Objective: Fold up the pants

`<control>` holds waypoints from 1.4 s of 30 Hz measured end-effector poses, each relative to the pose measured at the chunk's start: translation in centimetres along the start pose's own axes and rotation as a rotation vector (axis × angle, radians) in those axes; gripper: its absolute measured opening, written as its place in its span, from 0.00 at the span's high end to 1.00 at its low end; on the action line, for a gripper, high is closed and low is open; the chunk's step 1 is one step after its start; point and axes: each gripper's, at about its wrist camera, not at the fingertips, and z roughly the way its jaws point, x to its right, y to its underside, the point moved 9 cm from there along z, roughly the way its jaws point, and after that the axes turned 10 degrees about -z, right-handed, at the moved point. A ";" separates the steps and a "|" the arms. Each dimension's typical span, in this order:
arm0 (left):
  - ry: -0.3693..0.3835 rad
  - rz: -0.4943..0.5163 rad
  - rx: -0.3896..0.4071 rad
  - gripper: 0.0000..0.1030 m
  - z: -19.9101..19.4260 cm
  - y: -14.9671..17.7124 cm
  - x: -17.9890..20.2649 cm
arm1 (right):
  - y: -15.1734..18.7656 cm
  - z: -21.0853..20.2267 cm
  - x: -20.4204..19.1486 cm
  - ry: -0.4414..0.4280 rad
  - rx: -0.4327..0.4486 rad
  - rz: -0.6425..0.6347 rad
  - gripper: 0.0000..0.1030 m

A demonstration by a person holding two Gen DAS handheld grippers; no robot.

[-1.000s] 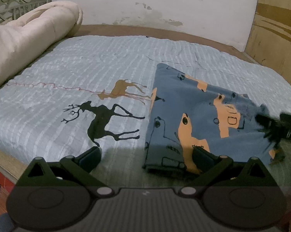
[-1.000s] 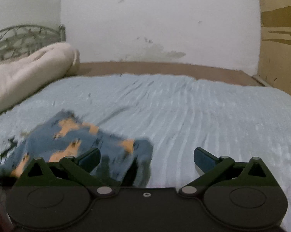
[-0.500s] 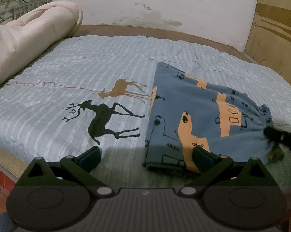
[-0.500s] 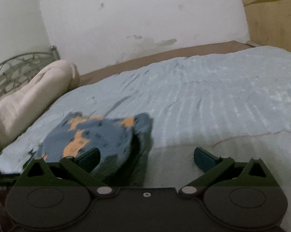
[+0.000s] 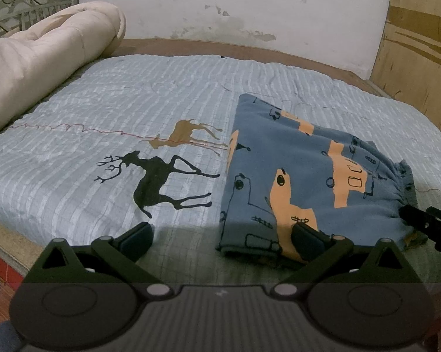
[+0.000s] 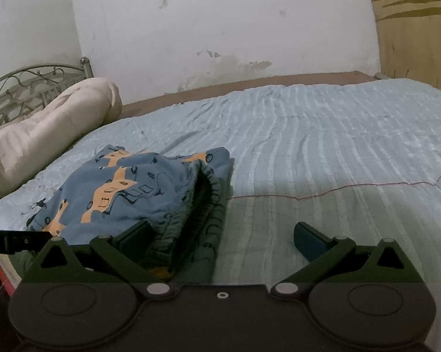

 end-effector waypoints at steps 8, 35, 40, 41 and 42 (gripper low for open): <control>-0.001 0.000 0.001 0.01 0.0 0.0 0.0 | 0.3 -0.3 -0.1 -0.004 0.018 -0.009 0.01; 0.017 0.071 0.009 0.01 0.5 -4.0 1.3 | -3.3 0.6 2.0 -0.097 0.037 0.140 0.01; 0.037 0.041 -0.053 0.01 3.1 -4.5 1.6 | -5.0 3.4 1.5 -0.174 0.016 0.151 0.01; 0.047 0.034 -0.066 0.01 3.5 -4.5 1.6 | -5.1 4.3 1.4 -0.191 -0.004 0.159 0.01; 0.055 0.031 -0.074 0.01 3.7 -4.5 1.7 | -5.2 5.2 1.3 -0.211 -0.026 0.172 0.01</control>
